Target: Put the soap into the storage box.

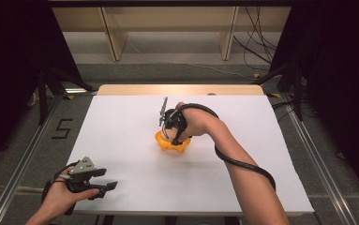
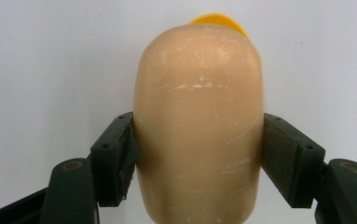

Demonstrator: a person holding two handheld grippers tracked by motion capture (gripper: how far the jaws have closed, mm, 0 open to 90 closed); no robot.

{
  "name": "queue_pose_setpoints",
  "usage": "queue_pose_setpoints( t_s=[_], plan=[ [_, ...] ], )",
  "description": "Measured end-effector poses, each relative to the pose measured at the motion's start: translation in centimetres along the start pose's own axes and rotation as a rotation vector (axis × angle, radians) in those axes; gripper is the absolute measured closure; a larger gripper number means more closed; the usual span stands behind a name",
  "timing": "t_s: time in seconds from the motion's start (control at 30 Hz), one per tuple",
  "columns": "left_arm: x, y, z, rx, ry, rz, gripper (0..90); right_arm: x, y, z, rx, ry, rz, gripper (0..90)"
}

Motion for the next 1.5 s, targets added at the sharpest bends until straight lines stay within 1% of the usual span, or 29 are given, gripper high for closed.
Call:
queue_pose_setpoints(
  t_s=[0.03, 0.07, 0.1, 0.13, 0.17, 0.2, 0.23, 0.27, 0.37, 0.53, 0.57, 0.6, 0.63, 0.73, 0.77, 0.8, 0.83, 0.93, 1.0, 1.03, 1.1, 1.17, 1.2, 1.23, 1.27, 1.33, 1.37, 1.43, 1.5],
  plan=[
    [0.0, -0.1, 0.0, -0.008, -0.009, 0.000, 29.4, 0.2, -0.3, 0.0, -0.029, -0.005, -0.001, 33.7],
    [0.0, -0.1, 0.0, -0.008, -0.009, 0.000, 29.4, 0.2, -0.3, 0.0, -0.029, -0.005, -0.001, 33.7],
    [0.0, 0.0, 0.0, 0.000, -0.002, -0.001, 29.4, 0.2, -0.2, 0.1, -0.014, -0.001, -0.003, 33.6],
    [0.0, 0.0, 0.0, 0.000, -0.002, -0.001, 29.4, 0.2, -0.2, 0.1, -0.014, -0.001, -0.003, 33.6],
    [0.0, 0.0, 0.0, 0.000, -0.002, -0.001, 29.4, 0.2, -0.1, 0.2, -0.002, 0.000, -0.001, 33.6],
    [0.0, 0.0, 0.0, 0.000, -0.002, -0.001, 29.4, 0.3, -0.2, 0.2, -0.010, -0.002, 0.003, 33.6],
    [0.0, -0.1, 0.0, -0.008, -0.009, -0.003, 29.4, 0.4, -0.3, 0.2, -0.031, -0.008, 0.001, 33.6],
    [0.0, -0.1, 0.0, -0.008, -0.009, -0.003, 29.4, 0.4, -0.3, 0.2, -0.031, -0.008, 0.001, 33.6],
    [0.0, -0.1, 0.0, -0.008, -0.011, -0.002, 29.5, 0.5, -0.2, 0.4, -0.004, 0.000, 0.004, 33.6],
    [0.0, -0.1, 0.0, -0.009, -0.011, -0.002, 29.4, 0.7, -0.4, 0.4, -0.009, -0.003, 0.005, 33.6],
    [0.0, -0.1, 0.0, -0.009, -0.013, -0.003, 29.4, 0.9, -0.5, 0.5, -0.021, -0.003, 0.003, 33.7],
    [0.0, 0.0, 0.0, -0.008, -0.010, -0.005, 29.4, 0.8, -0.4, 0.5, 0.001, 0.004, -0.001, 33.6],
    [0.0, 0.0, 0.0, -0.008, -0.011, -0.004, 29.4, 0.8, -0.3, 0.5, 0.008, 0.002, 0.007, 33.6],
    [0.0, 0.0, 0.0, -0.010, -0.012, -0.005, 29.4, 0.9, -0.5, 0.5, 0.004, -0.001, 0.010, 33.6],
    [0.0, 0.0, 0.0, -0.009, -0.011, -0.004, 29.4, 1.0, -0.7, 0.5, -0.009, 0.001, 0.007, 33.6],
    [0.0, 0.0, 0.0, -0.009, -0.011, -0.004, 29.4, 1.0, -0.7, 0.5, -0.009, 0.001, 0.007, 33.6],
    [0.0, 0.0, 0.0, -0.008, -0.012, -0.004, 29.4, 1.1, -0.6, 0.5, 0.012, 0.002, 0.013, 33.6],
    [0.0, 0.0, 0.0, -0.008, -0.012, -0.005, 29.5, 1.4, -0.9, 0.5, -0.013, -0.006, 0.012, 33.6],
    [0.0, 0.0, 0.0, -0.009, -0.011, -0.004, 29.4, 1.5, -1.0, 0.4, -0.017, -0.010, 0.012, 33.7],
    [0.0, 0.0, 0.0, -0.008, -0.011, -0.004, 29.4, 1.4, -0.8, 0.4, 0.020, 0.000, 0.013, 33.6],
    [0.0, 0.0, 0.0, -0.007, -0.011, -0.005, 29.4, 1.5, -0.8, 0.4, 0.023, 0.003, 0.012, 33.6],
    [0.0, 0.0, 0.0, -0.008, -0.011, -0.004, 29.5, 1.5, -0.9, 0.4, 0.015, -0.002, 0.013, 33.6],
    [0.0, 0.0, 0.0, -0.007, -0.011, -0.005, 29.5, 1.5, -0.9, 0.4, 0.025, 0.000, 0.012, 33.7],
    [0.0, 0.0, 0.0, -0.007, -0.011, -0.005, 29.4, 1.7, -1.1, 0.3, 0.001, -0.006, 0.008, 33.7],
    [0.0, 0.0, 0.0, -0.007, -0.011, -0.005, 29.4, 1.7, -1.2, 0.3, -0.009, -0.007, 0.014, 33.7],
    [0.0, 0.0, 0.0, -0.007, -0.012, -0.005, 29.4, 1.8, -1.3, 0.3, -0.014, -0.009, 0.018, 33.7],
    [0.0, 0.0, 0.0, -0.007, -0.011, -0.005, 29.4, 1.8, -1.3, 0.2, 0.002, -0.005, 0.012, 33.7],
    [0.0, 0.0, 0.0, -0.007, -0.012, -0.005, 29.4, 1.9, -1.2, 0.2, 0.005, -0.010, 0.012, 33.7],
    [0.0, 0.0, 0.1, -0.008, -0.015, -0.004, 29.4, 2.0, -1.1, 0.2, 0.031, 0.002, 0.020, 33.7]
  ],
)
Point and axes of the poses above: each handheld gripper's, and its own axes: x roughly forward along the jaws, z roughly out of its top, y roughly to its left, the point moved 3 cm from there along x, roughly forward along the jaws, and after that the axes turned 5 degrees about z, right-handed, at the moved point
